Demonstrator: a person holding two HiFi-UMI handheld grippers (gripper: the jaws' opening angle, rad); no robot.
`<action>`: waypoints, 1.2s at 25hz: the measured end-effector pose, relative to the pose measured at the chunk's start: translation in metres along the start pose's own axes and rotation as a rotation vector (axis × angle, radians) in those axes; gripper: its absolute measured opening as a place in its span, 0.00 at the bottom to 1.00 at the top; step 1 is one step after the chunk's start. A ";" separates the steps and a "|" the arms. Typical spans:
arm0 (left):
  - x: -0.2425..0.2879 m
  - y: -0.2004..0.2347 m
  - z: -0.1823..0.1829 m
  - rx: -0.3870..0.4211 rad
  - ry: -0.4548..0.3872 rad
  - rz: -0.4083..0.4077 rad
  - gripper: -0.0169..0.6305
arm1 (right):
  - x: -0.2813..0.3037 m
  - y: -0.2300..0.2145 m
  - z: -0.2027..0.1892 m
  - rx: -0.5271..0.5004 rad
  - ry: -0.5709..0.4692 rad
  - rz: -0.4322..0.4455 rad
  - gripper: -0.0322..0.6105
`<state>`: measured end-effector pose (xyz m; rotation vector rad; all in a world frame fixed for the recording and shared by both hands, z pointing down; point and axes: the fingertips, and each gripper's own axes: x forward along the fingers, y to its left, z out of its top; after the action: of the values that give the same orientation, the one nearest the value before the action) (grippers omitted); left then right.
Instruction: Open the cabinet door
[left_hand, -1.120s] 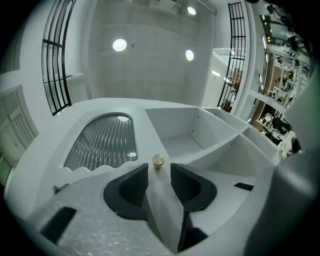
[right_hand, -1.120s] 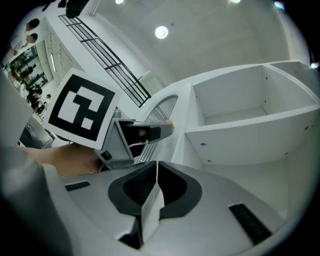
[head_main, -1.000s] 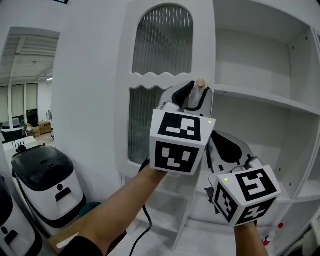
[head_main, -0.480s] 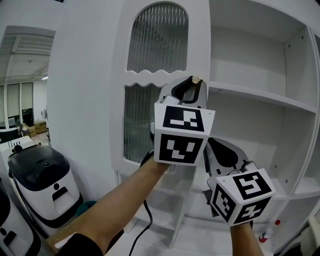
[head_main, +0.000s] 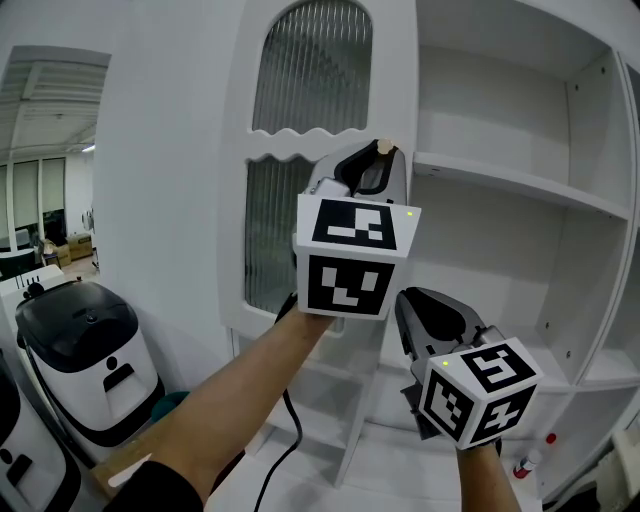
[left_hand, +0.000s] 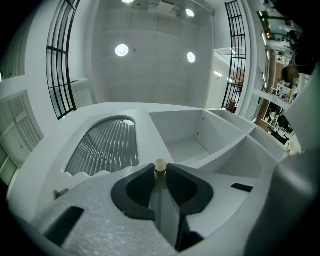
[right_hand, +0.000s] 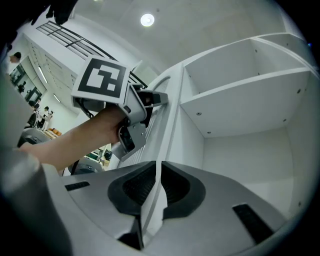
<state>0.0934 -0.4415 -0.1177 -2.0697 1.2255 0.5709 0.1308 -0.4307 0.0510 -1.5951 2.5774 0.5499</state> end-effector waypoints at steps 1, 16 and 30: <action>-0.001 0.000 0.001 -0.001 0.000 0.000 0.14 | 0.000 0.002 -0.003 0.003 0.008 0.010 0.09; -0.009 0.001 0.008 -0.029 -0.002 0.024 0.14 | -0.003 0.028 -0.069 0.153 0.115 0.165 0.24; -0.012 0.001 0.010 -0.040 0.017 0.036 0.14 | 0.001 0.045 -0.121 0.290 0.187 0.303 0.24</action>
<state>0.0863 -0.4280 -0.1172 -2.0935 1.2725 0.6003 0.1075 -0.4538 0.1760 -1.2267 2.8927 0.0326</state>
